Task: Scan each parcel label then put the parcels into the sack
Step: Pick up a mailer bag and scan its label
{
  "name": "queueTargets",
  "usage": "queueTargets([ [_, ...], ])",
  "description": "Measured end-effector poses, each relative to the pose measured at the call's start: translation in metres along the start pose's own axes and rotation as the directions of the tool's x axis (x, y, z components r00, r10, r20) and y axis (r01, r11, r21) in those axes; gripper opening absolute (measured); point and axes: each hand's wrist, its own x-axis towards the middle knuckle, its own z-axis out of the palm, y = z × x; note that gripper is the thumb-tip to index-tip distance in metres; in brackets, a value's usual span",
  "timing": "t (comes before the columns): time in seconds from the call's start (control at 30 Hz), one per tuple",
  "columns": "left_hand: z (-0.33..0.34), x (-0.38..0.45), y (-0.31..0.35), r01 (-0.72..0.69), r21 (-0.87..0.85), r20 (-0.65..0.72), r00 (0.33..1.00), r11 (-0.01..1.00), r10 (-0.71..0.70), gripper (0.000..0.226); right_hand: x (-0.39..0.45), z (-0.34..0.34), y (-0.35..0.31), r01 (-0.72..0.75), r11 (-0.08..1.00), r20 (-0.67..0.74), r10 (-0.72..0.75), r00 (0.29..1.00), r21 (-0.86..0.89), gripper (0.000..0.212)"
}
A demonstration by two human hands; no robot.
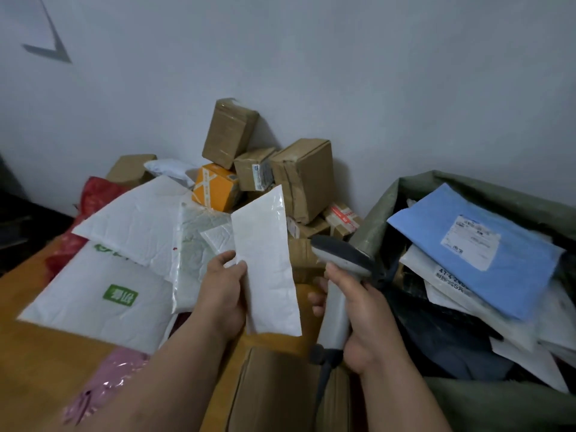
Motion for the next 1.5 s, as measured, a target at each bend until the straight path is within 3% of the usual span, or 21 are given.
queueTargets([
  [0.1,-0.003,-0.029,0.001,-0.011,0.066,0.034,0.999,0.998,0.009,0.028,-0.017,0.02,0.008,-0.025,0.999,0.076,0.028,0.997,-0.036,0.047],
  [0.17,0.0,-0.055,0.005,-0.04,0.118,0.15,0.988,0.992,0.022,0.021,-0.03,0.032,0.015,-0.005,0.999,0.104,0.009,0.995,-0.033,0.055],
  [0.27,0.0,-0.086,0.013,-0.055,0.081,0.33,0.944,0.995,0.026,0.046,-0.048,0.043,0.017,0.066,0.998,0.104,-0.065,0.992,-0.012,0.058],
  [0.37,-0.015,-0.103,0.018,-0.035,0.101,0.512,0.859,0.994,-0.021,0.065,-0.066,0.047,0.016,0.151,0.988,0.087,-0.154,0.984,0.043,0.06],
  [0.53,-0.052,-0.12,0.023,-0.055,0.13,0.703,0.709,0.99,-0.053,0.056,-0.096,0.06,0.03,0.191,0.981,0.012,-0.191,0.982,-0.02,0.05],
  [0.63,-0.077,-0.126,0.019,0.03,0.048,0.654,0.754,0.998,-0.054,0.061,-0.113,0.068,0.042,0.187,0.982,-0.059,-0.185,0.981,0.027,0.029],
  [0.7,-0.094,-0.13,0.019,0.059,-0.003,0.599,0.8,0.998,-0.046,0.062,-0.124,0.072,0.047,0.182,0.983,-0.102,-0.178,0.979,0.024,0.025],
  [0.87,-0.121,-0.139,0.03,-0.007,-0.073,0.395,0.918,0.997,0.035,0.055,-0.148,0.078,0.058,0.254,0.963,-0.119,-0.263,0.957,-0.085,0.024],
  [1.2,-0.134,-0.166,0.034,-0.21,0.028,0.185,0.962,0.977,0.202,0.022,-0.188,0.079,0.06,0.282,0.956,0.041,-0.28,0.959,-0.075,0.005],
  [1.33,-0.127,-0.171,0.035,-0.231,0.06,0.131,0.966,0.971,0.222,0.021,-0.194,0.075,0.05,0.308,0.948,0.096,-0.3,0.949,-0.082,0.012],
  [1.5,-0.111,-0.176,0.033,-0.195,-0.037,0.094,0.976,0.98,0.198,0.02,-0.2,0.058,0.039,0.288,0.951,0.155,-0.269,0.951,-0.115,0.022],
])
